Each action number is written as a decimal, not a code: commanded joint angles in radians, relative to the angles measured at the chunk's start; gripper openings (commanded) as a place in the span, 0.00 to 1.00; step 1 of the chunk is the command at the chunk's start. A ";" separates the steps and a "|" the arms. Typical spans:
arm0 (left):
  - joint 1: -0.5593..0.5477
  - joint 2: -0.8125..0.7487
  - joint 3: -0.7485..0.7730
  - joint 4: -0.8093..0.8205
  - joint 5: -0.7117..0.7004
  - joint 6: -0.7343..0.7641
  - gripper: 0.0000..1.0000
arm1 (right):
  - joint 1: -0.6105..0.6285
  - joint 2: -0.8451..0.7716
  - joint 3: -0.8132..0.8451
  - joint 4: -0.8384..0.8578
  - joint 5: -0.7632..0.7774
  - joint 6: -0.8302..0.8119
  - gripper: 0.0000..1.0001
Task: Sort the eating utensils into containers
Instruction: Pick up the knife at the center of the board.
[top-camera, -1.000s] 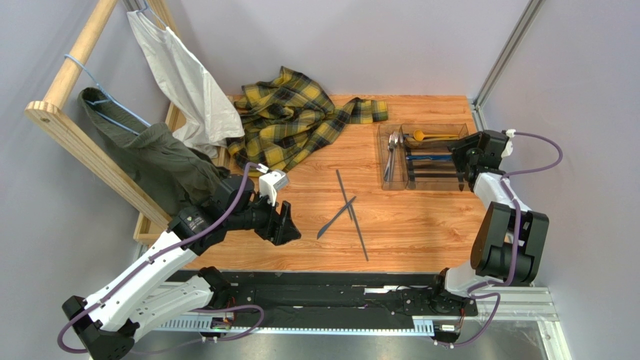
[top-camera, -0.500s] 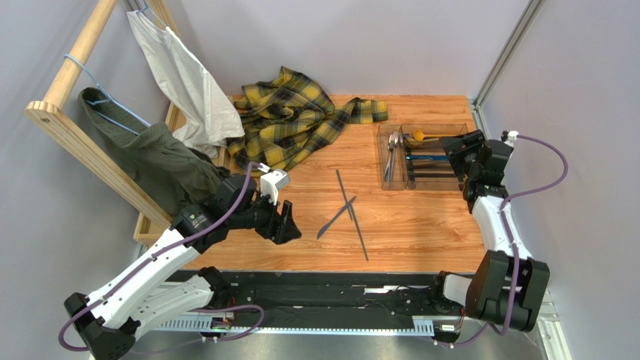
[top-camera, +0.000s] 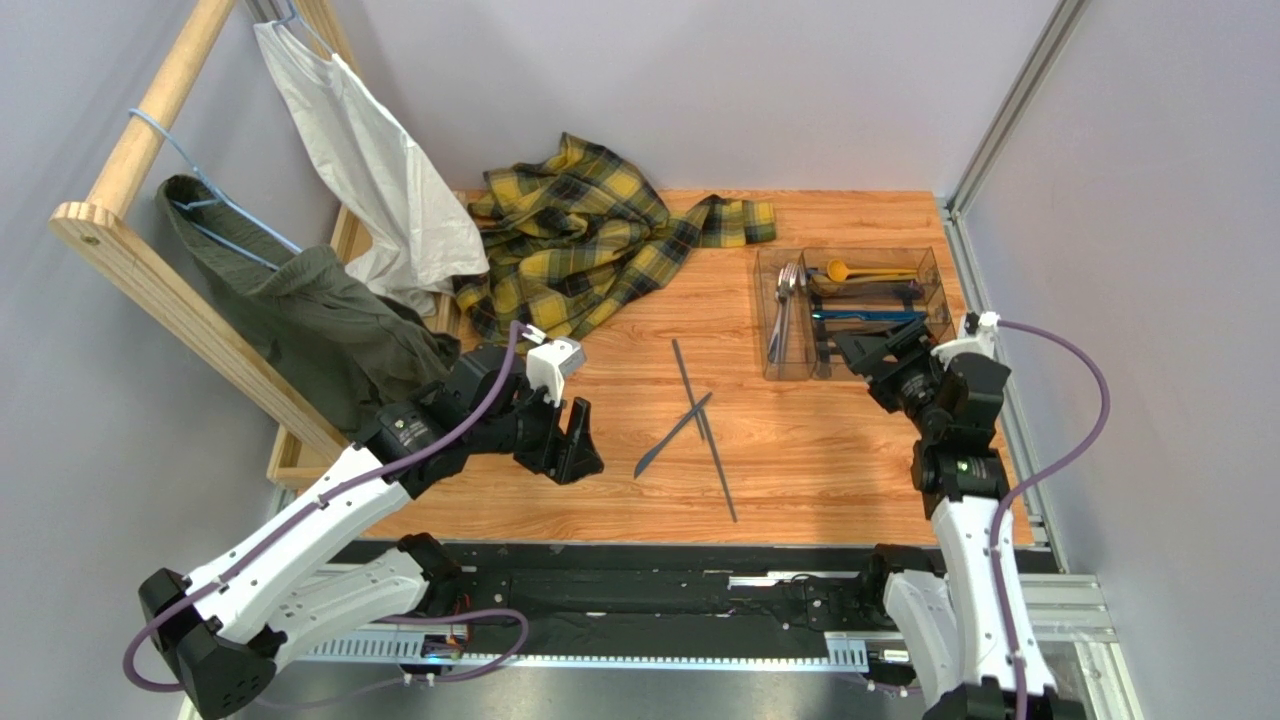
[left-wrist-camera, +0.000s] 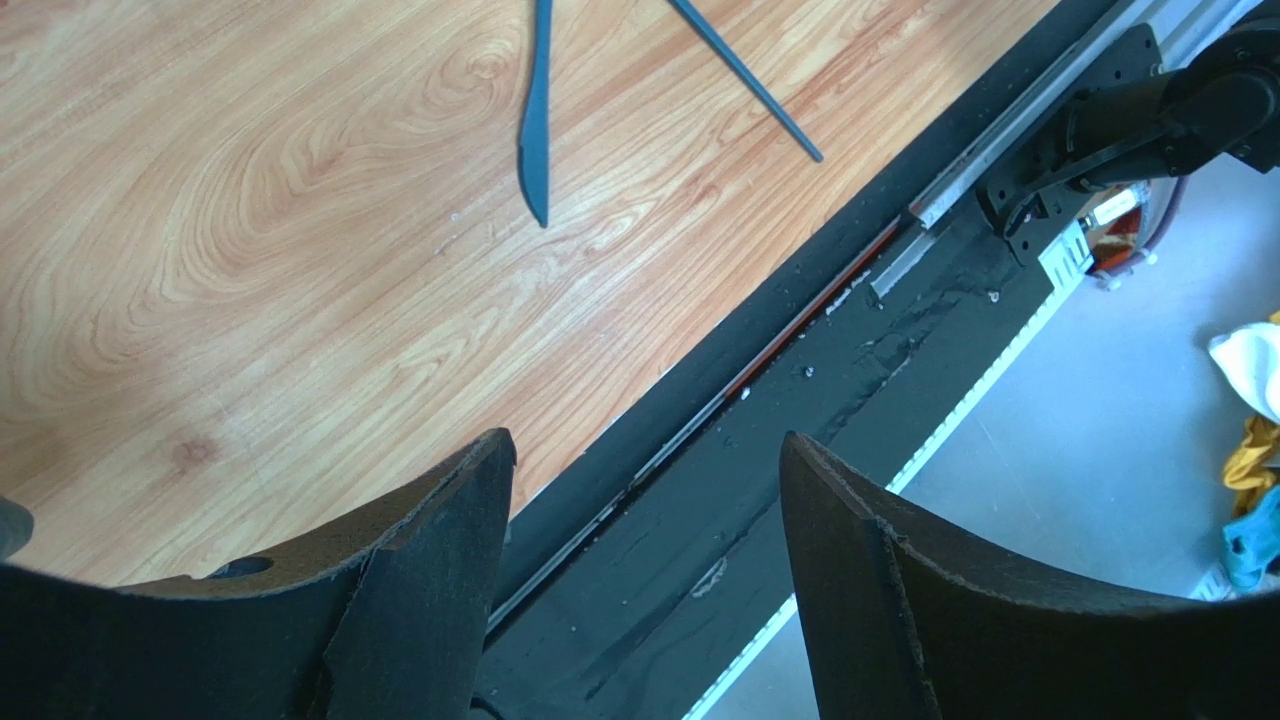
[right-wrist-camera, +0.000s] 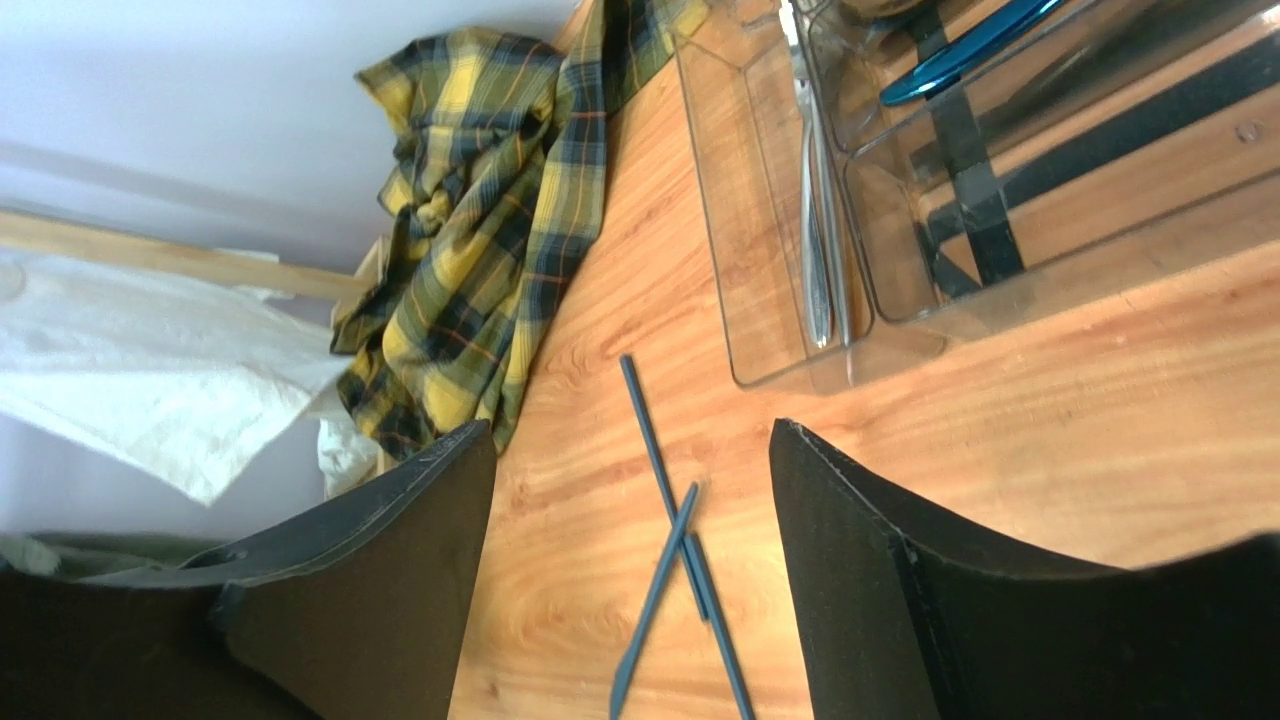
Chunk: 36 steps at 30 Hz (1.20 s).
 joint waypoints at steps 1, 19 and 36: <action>0.007 0.003 0.004 0.001 -0.012 -0.002 0.74 | 0.003 -0.130 -0.016 -0.204 -0.027 -0.104 0.73; 0.007 0.207 0.090 0.037 -0.019 -0.004 0.73 | 0.003 -0.473 -0.092 -0.490 -0.087 -0.106 0.76; -0.080 0.657 0.277 0.211 -0.170 0.065 0.87 | 0.003 -0.477 -0.146 -0.495 -0.152 -0.103 0.77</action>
